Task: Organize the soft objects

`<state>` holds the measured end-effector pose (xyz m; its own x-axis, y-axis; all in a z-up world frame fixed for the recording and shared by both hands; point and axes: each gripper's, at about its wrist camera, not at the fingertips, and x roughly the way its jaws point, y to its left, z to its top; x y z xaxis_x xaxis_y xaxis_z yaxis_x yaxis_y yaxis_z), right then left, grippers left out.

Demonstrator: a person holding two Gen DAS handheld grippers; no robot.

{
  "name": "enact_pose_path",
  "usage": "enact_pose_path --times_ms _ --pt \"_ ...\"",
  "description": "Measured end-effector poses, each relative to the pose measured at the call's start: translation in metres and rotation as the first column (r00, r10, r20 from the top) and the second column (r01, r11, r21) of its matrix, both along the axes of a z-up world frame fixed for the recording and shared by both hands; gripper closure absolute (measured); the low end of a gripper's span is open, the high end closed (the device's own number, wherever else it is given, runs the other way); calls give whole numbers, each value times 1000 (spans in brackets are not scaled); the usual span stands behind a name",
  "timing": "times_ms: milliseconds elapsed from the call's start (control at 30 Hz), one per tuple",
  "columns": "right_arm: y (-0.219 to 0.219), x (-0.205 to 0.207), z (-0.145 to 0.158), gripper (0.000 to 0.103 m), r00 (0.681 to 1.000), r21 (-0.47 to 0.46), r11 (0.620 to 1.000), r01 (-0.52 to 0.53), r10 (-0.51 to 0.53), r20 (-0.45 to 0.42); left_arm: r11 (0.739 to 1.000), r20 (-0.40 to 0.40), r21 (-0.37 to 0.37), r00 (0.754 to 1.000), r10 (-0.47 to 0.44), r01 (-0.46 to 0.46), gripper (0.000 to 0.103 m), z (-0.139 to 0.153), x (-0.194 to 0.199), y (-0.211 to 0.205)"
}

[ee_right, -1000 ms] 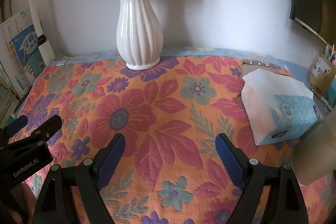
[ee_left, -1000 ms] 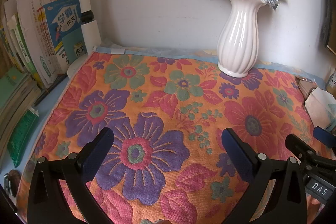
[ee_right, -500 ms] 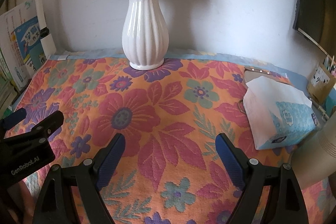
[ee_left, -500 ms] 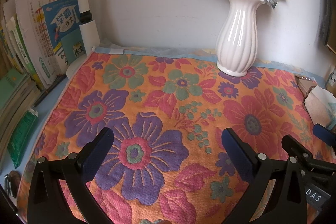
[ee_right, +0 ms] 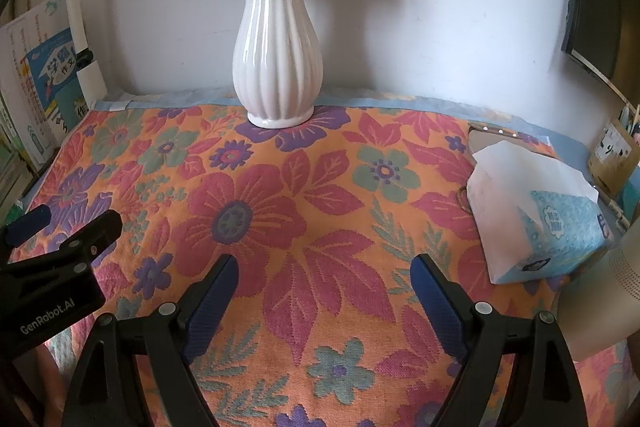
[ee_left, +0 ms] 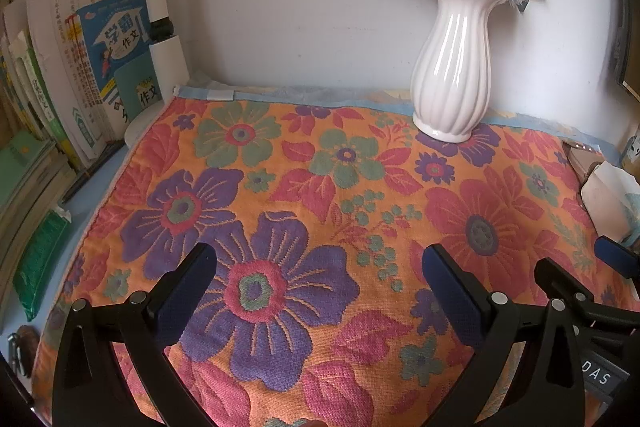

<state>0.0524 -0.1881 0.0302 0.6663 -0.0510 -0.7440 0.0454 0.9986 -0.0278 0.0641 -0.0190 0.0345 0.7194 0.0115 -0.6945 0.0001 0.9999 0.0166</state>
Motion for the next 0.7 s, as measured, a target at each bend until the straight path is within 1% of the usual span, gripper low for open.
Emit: enact_pose_path --times_ms 533,700 --pt "-1 1 0 16 1000 -5 1000 3 -3 -7 1000 -1 1 1000 0 0 0 0 0 0" --pt "-2 -2 2 16 1000 -14 1000 13 -13 -6 1000 -11 22 1000 -11 11 0 -1 -6 -4"
